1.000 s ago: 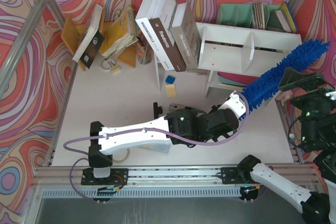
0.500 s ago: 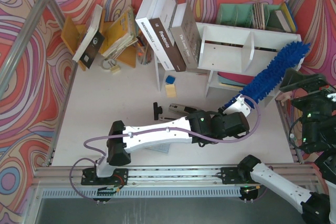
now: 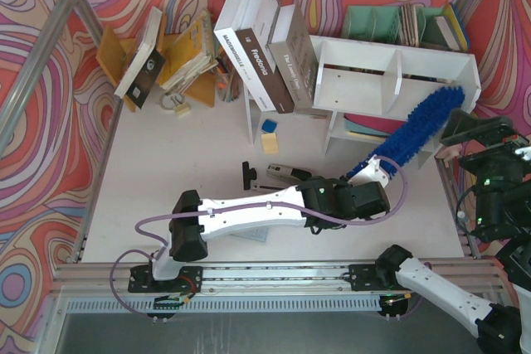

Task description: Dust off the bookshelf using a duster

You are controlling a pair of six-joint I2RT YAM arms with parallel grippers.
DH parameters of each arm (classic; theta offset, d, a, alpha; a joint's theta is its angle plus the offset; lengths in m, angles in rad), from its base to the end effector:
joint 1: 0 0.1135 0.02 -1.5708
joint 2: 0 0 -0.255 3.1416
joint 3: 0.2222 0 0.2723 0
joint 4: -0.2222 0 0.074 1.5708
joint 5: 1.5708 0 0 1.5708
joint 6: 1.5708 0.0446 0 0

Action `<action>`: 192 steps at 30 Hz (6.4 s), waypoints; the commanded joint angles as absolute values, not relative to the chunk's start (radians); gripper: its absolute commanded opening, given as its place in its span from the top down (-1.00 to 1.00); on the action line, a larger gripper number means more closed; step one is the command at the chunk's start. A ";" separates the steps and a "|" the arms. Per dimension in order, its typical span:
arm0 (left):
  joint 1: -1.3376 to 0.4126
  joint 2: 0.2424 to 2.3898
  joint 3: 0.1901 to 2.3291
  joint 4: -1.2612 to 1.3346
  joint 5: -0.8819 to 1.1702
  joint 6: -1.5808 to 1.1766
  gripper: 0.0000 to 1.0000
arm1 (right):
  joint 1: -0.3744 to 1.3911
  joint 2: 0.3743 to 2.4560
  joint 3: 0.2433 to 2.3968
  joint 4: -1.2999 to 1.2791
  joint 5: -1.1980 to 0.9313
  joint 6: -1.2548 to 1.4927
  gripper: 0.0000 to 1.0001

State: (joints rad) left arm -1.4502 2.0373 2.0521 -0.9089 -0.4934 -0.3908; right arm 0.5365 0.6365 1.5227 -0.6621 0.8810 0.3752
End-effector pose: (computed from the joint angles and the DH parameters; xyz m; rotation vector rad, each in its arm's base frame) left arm 0.0775 -0.4644 0.3169 1.0025 2.1221 -0.2983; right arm 0.0487 -0.0111 0.5315 0.6263 1.2864 0.1584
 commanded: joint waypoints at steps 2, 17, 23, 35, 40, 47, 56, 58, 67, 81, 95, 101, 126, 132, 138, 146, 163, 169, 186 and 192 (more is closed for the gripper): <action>-1.446 1.990 1.998 -0.940 -0.492 -0.419 1.00 | 0.537 0.636 1.509 -0.653 0.897 0.383 -0.97; -1.431 2.036 2.179 -0.901 -0.506 -0.346 1.00 | 0.537 0.635 1.503 -0.653 0.897 0.385 -0.97; -1.392 2.086 2.304 -0.940 -0.489 -0.353 1.00 | 0.537 0.627 1.493 -0.657 0.899 0.389 -0.97; -1.379 2.113 2.233 -0.977 -0.458 -0.424 1.00 | 0.537 0.620 1.466 -0.643 0.911 0.383 -0.98; -1.380 2.109 2.232 -1.008 -0.476 -0.461 1.00 | 0.538 0.619 1.456 -0.638 0.905 0.386 -0.97; -1.379 2.027 2.133 -0.938 -0.524 -0.471 1.00 | 0.537 0.615 1.451 -0.644 0.904 0.394 -0.97; -1.360 2.034 2.207 -0.940 -0.581 -0.485 1.00 | 0.537 0.609 1.462 -0.663 0.905 0.404 -0.97; -1.360 2.015 2.189 -0.943 -0.586 -0.506 1.00 | 0.537 0.606 1.460 -0.663 0.909 0.403 -0.97; -1.412 1.929 2.064 -0.944 -0.572 -0.597 1.00 | 0.537 0.602 1.442 -0.643 0.915 0.394 -0.97; -1.417 1.864 1.955 -0.931 -0.596 -0.666 1.00 | 0.538 0.597 1.452 -0.662 0.906 0.408 -0.97; -1.414 2.122 2.252 -1.066 -0.388 -0.505 1.00 | 0.537 0.603 1.471 -0.669 0.904 0.408 -0.97; -1.417 2.157 2.318 -1.059 -0.298 -0.435 1.00 | 0.537 0.603 1.465 -0.667 0.906 0.407 -0.97; -1.387 1.970 2.046 -0.987 -0.507 -0.489 1.00 | 0.538 0.605 1.432 -0.644 0.897 0.409 -0.97; -1.407 2.086 2.171 -0.997 -0.387 -0.437 1.00 | 0.537 0.606 1.436 -0.648 0.897 0.414 -0.97; -1.448 2.157 2.297 -1.041 -0.367 -0.380 1.00 | 0.537 0.606 1.435 -0.653 0.900 0.417 -0.97; -1.453 2.051 2.168 -1.038 -0.379 -0.391 1.00 | 0.537 0.606 1.430 -0.651 0.906 0.415 -0.97; -1.499 1.783 1.871 -1.019 -0.515 -0.418 1.00 | 0.537 0.609 1.417 -0.643 0.899 0.426 -0.97; -1.473 1.812 1.896 -0.964 -0.546 -0.439 1.00 | 0.537 0.614 1.423 -0.644 0.886 0.432 -0.97; -1.455 1.971 2.086 -0.955 -0.439 -0.377 1.00 | 0.537 0.615 1.437 -0.649 0.898 0.424 -0.97; -1.439 1.967 2.170 -0.963 -0.516 -0.362 1.00 | 0.537 0.621 1.437 -0.640 0.894 0.418 -0.98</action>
State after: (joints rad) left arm -1.4517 1.9846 2.0975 -0.9966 -0.4492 -0.3885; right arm 0.5365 0.6060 1.4212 -0.6628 0.8860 0.4198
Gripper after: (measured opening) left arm 0.343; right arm 0.987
